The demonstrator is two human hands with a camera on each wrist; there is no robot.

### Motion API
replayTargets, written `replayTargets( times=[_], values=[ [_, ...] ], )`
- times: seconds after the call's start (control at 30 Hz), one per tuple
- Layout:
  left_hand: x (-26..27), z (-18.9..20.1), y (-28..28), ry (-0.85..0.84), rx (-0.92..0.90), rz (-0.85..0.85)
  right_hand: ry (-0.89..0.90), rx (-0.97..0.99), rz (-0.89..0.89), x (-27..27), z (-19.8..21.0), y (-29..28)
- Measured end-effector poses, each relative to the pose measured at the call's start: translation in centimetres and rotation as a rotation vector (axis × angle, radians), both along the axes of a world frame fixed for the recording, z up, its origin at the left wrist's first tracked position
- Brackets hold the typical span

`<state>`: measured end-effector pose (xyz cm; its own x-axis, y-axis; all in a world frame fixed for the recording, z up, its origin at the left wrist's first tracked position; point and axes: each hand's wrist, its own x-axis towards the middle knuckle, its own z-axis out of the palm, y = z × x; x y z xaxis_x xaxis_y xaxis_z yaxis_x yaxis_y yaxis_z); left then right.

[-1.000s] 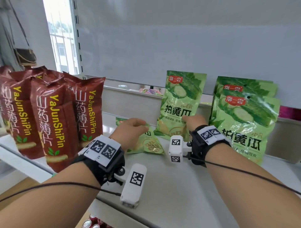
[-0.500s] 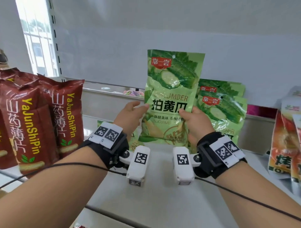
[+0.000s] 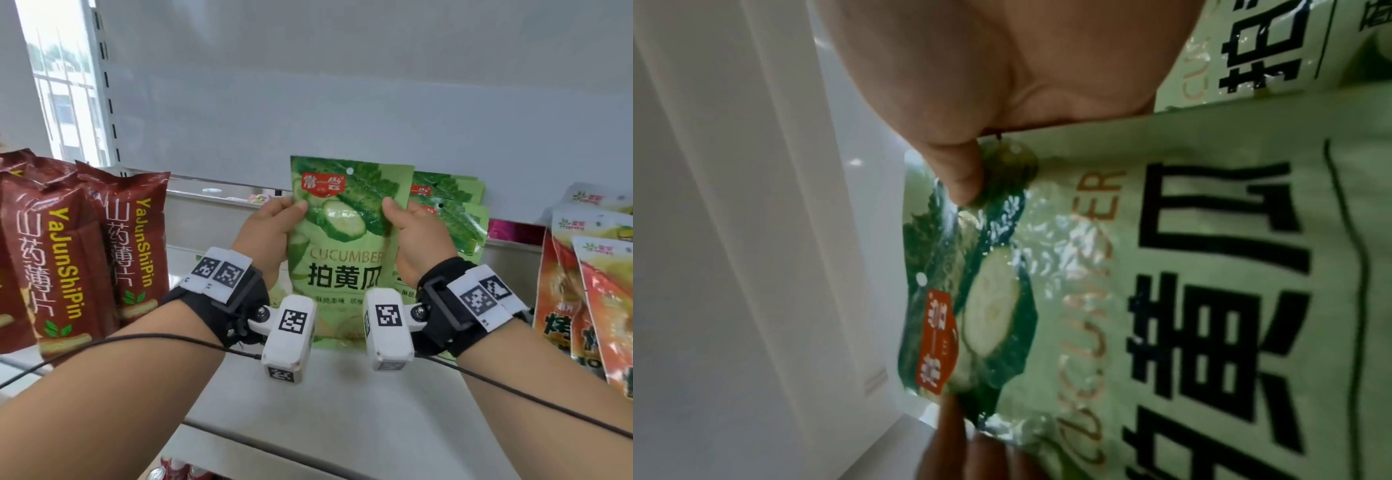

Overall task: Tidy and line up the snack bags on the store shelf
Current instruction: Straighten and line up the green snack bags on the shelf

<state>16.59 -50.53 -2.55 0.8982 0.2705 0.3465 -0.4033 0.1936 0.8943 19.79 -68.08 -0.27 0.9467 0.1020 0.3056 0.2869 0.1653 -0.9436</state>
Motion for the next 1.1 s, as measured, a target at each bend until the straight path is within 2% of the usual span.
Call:
replayTargets(
  times=[0.2, 0.33, 0.4, 0.53, 0.7, 0.8, 1.0, 1.1],
  values=[
    [-0.7, 1.4, -0.1, -0.058, -0.112, 0.096, 0.028, 0.064, 0.083, -0.1, -1.3, 0.0],
    [-1.0, 0.7, 0.1, -0.069, -0.113, 0.130, 0.047, 0.000, 0.162, -0.2, -2.9, -0.2],
    [-1.2, 0.5, 0.3, -0.069, -0.139, 0.107, 0.047, -0.020, 0.148, -0.3, -3.5, 0.0],
    [-1.5, -0.8, 0.3, 0.024, -0.062, 0.023, 0.023, 0.023, 0.103, -0.7, -4.3, 0.6],
    [-1.7, -2.0, 0.4, 0.066, -0.052, 0.109, 0.069, 0.062, 0.146, -0.8, -5.5, 1.0],
    [-1.7, -2.0, 0.5, 0.067, -0.048, 0.101, 0.139, 0.053, 0.213, -0.8, -6.9, 1.2],
    [-1.6, -4.5, 0.7, 0.196, 0.030, -0.030, 0.123, 0.082, 0.103, -0.5, -7.8, 0.9],
    [-1.1, -5.8, 0.8, 0.283, 0.061, 0.023, 0.153, 0.060, 0.091, -0.4, -8.1, 0.8]
  ],
)
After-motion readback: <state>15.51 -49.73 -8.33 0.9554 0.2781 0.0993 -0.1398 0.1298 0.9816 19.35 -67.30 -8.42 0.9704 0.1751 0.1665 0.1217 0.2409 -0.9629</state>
